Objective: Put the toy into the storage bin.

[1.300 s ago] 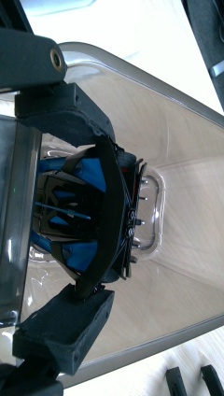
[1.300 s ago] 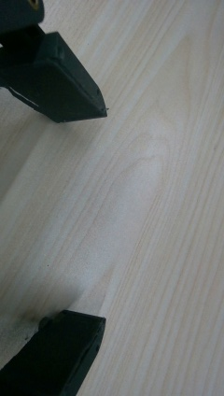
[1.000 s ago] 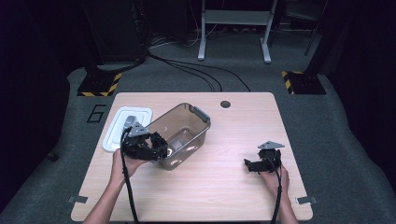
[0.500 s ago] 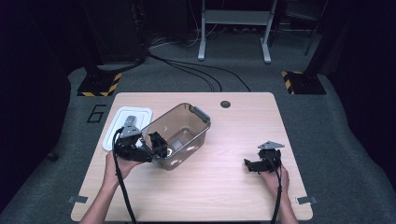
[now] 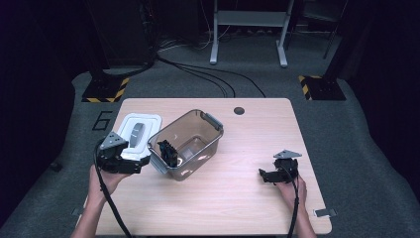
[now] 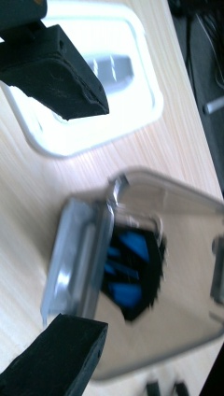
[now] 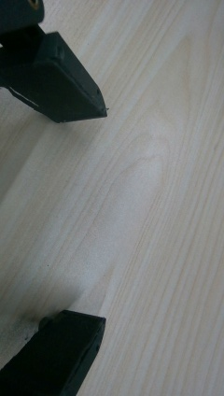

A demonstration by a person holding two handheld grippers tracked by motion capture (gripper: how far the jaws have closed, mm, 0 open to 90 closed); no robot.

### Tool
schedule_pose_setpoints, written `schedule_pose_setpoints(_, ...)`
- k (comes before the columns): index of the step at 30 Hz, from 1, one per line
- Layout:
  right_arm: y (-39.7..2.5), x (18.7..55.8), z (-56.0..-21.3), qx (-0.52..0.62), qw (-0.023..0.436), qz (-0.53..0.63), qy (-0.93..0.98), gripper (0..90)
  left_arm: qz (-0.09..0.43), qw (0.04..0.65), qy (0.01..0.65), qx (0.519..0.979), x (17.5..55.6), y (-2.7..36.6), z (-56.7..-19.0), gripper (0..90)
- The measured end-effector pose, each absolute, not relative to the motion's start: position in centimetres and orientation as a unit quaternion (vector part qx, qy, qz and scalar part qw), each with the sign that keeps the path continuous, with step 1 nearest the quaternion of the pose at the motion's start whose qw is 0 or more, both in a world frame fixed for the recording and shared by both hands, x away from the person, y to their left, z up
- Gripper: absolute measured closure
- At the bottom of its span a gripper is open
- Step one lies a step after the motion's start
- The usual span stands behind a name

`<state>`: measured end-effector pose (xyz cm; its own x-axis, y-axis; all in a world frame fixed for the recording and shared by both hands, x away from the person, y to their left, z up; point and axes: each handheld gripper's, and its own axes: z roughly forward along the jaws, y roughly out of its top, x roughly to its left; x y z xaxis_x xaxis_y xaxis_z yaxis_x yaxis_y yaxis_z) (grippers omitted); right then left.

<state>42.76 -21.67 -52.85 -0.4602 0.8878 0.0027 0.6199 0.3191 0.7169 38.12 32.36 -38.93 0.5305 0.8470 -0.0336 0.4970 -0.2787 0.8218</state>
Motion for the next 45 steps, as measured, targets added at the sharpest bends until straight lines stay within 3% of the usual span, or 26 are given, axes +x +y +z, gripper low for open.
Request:
schedule_pose_setpoints(19,-21.7,42.8,-52.8,0.479,0.201,0.333,0.787,1.3,0.243,0.364,0.559,0.704,44.2,37.4,-44.4,0.2)
schedule_pose_setpoints(32,-21.7,42.8,-52.8,0.479,0.200,0.333,0.787,1.3,0.243,0.307,0.591,0.705,49.4,37.7,-47.6,3.6)
schedule_pose_setpoints(38,-21.7,42.8,-52.8,0.479,0.200,0.333,0.787,1.3,0.250,0.292,0.592,0.709,50.7,37.7,-49.1,9.2)
schedule_pose_setpoints(45,-21.7,42.8,-52.8,0.479,0.200,0.333,0.787,1.3,0.270,0.289,0.592,0.703,51.5,37.7,-50.2,22.7)
